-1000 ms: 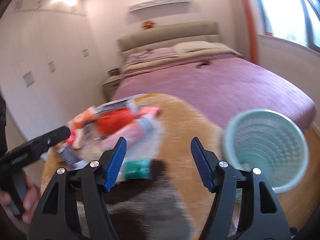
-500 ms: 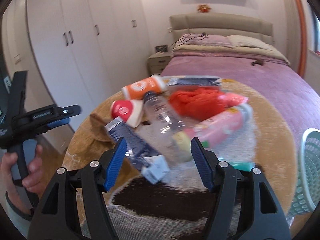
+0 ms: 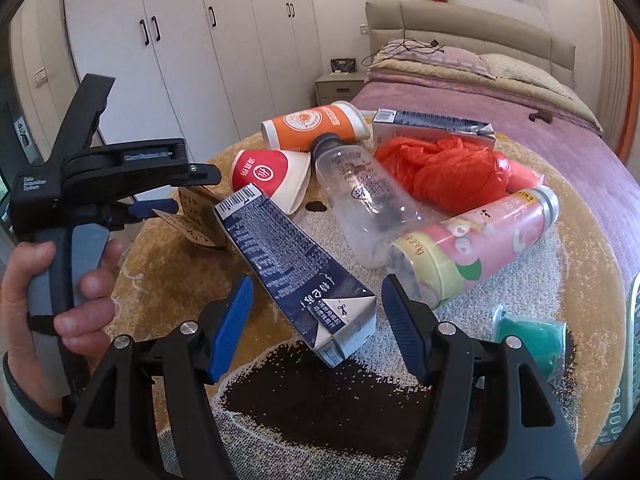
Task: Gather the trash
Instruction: 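Return both tools to the rug and reach for the cardboard box and milk carton, then grasp the brown cardboard box with the left tool while the right tool grasps the white milk carton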
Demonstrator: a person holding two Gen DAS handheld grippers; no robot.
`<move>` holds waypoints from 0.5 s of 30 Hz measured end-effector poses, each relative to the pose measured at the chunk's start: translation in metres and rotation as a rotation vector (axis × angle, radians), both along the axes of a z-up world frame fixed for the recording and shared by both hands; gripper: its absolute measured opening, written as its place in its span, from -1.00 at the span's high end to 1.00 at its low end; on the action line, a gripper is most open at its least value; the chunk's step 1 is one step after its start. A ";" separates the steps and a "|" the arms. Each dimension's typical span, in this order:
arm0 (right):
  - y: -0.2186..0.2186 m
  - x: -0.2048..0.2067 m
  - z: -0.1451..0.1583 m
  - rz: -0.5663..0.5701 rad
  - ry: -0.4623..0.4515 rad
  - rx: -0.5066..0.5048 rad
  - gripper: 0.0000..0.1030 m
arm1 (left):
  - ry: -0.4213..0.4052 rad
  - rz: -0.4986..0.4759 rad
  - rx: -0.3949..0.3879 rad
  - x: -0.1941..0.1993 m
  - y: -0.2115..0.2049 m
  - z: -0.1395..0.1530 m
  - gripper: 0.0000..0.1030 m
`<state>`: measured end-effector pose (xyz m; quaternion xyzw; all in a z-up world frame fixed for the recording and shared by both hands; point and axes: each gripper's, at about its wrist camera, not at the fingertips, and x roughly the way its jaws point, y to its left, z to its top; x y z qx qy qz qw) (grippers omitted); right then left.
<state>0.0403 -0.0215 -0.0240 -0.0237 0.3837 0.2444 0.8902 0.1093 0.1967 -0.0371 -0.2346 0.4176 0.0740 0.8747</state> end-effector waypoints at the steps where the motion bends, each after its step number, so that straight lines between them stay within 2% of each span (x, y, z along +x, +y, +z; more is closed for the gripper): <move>1: 0.000 0.001 -0.001 0.007 0.010 0.002 -0.23 | 0.008 0.000 0.008 0.002 -0.002 -0.002 -0.43; 3: 0.000 -0.001 -0.002 0.010 0.016 0.009 -0.19 | 0.029 0.004 0.013 0.004 -0.006 -0.006 -0.41; 5: -0.001 -0.004 -0.002 0.006 0.017 0.001 -0.05 | 0.038 0.008 0.036 0.006 -0.009 -0.008 -0.41; 7: -0.004 -0.006 -0.003 0.011 0.031 0.018 0.01 | 0.038 0.008 0.043 0.004 -0.010 -0.007 -0.40; 9: -0.008 -0.009 -0.003 0.018 0.053 0.052 0.09 | 0.036 0.007 0.048 0.001 -0.011 -0.005 -0.32; 15: -0.023 -0.028 0.001 -0.016 0.081 0.107 0.13 | 0.029 -0.027 0.042 -0.022 -0.012 -0.004 0.06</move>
